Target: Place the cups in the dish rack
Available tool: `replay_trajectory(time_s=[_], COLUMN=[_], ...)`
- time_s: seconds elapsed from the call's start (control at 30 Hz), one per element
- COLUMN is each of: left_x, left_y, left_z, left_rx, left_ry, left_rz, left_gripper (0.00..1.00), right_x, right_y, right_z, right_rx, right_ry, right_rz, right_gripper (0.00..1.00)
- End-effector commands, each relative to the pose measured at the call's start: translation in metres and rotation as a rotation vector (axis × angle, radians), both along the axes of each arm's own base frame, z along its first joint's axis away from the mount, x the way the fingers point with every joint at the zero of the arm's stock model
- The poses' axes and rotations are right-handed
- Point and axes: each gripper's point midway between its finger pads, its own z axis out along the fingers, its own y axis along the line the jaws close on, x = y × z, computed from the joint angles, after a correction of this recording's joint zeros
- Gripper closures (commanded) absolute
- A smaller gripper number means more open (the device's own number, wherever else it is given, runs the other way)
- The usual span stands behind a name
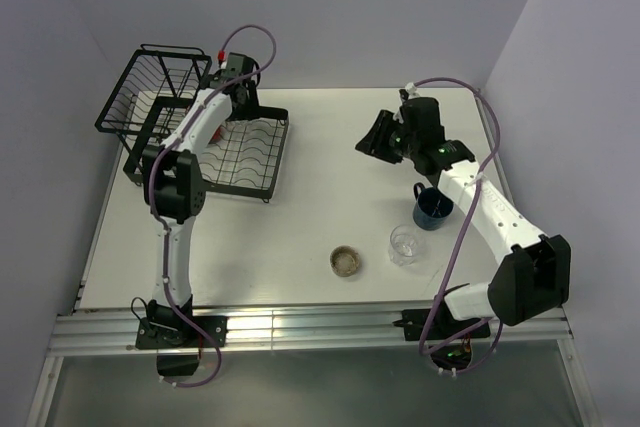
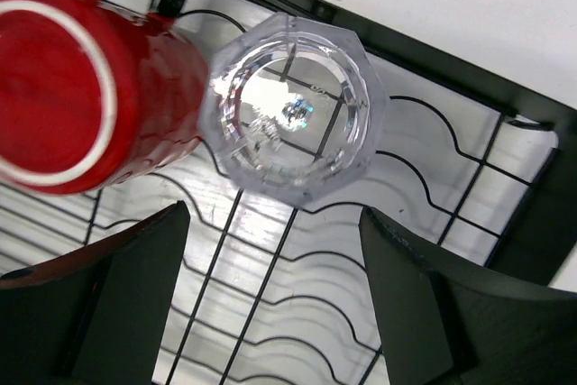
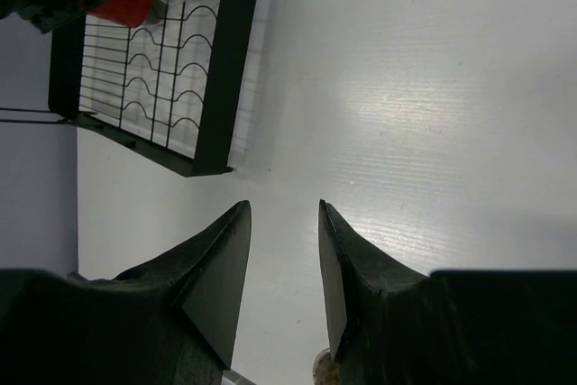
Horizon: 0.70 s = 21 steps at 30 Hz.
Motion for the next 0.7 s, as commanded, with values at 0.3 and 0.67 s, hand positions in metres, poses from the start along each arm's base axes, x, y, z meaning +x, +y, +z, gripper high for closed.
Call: replay_trajectory(time_s=[0.3, 0.67], left_x=[-0.032, -0.078], left_y=[-0.023, -0.077], left_z=[0.144, 0.163], left_rx=[-0.045, -0.145], left_ry=[-0.301, -0.339], left_rz=[-0.004, -0.130], left_gripper=[0.16, 0.16], right_x=[-0.015, -0.030], right_y=[-0.042, -0.104], right_z=[0.039, 0.011], right_rx=[-0.162, -0.341], right_ry=[-0.106, -0.039], right_rz=[-0.159, -0.387], right_gripper=[0.56, 0.50])
